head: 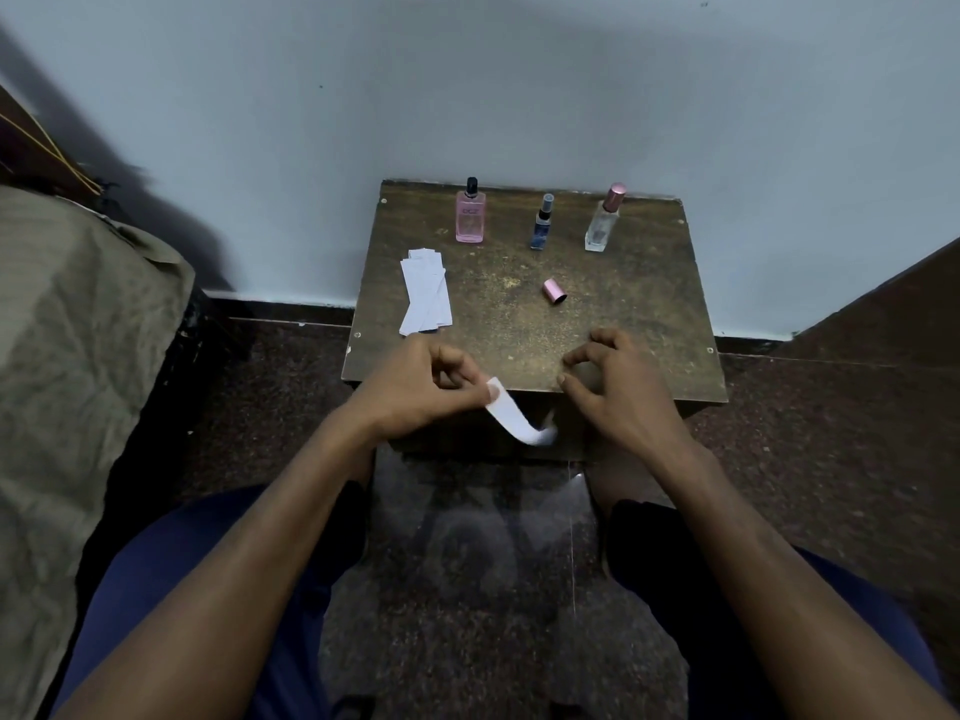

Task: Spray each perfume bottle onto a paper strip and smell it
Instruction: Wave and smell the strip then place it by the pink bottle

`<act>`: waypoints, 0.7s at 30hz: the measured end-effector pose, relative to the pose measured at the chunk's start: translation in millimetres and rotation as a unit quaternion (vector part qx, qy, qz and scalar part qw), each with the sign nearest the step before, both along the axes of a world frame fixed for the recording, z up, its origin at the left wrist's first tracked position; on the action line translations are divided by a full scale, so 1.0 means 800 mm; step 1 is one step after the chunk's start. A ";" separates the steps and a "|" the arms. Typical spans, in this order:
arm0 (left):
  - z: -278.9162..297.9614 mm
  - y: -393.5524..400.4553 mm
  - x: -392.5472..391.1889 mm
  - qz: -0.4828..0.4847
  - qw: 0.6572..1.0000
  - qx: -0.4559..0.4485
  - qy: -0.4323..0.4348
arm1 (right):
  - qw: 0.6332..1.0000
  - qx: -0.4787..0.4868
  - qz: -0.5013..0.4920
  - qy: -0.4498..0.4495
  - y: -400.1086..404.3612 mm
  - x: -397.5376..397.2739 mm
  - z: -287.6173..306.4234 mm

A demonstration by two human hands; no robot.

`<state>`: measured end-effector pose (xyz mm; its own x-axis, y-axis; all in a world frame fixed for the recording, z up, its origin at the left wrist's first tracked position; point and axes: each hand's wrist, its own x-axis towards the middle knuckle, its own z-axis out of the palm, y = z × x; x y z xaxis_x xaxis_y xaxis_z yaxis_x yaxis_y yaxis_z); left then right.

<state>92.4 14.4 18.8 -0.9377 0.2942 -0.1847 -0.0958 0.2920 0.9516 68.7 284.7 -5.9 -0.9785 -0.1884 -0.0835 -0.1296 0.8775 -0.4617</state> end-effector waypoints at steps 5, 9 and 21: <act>0.014 0.004 0.010 -0.029 0.913 0.389 -0.118 | 1.000 -0.002 0.007 -0.002 0.000 -0.002 0.002; -0.002 0.001 0.003 0.031 0.987 -0.116 0.110 | 1.000 -0.001 0.011 -0.004 -0.001 0.003 0.000; -0.007 0.014 0.007 -0.054 0.966 -0.209 0.143 | 0.943 -0.319 0.021 -0.091 -0.021 0.013 0.025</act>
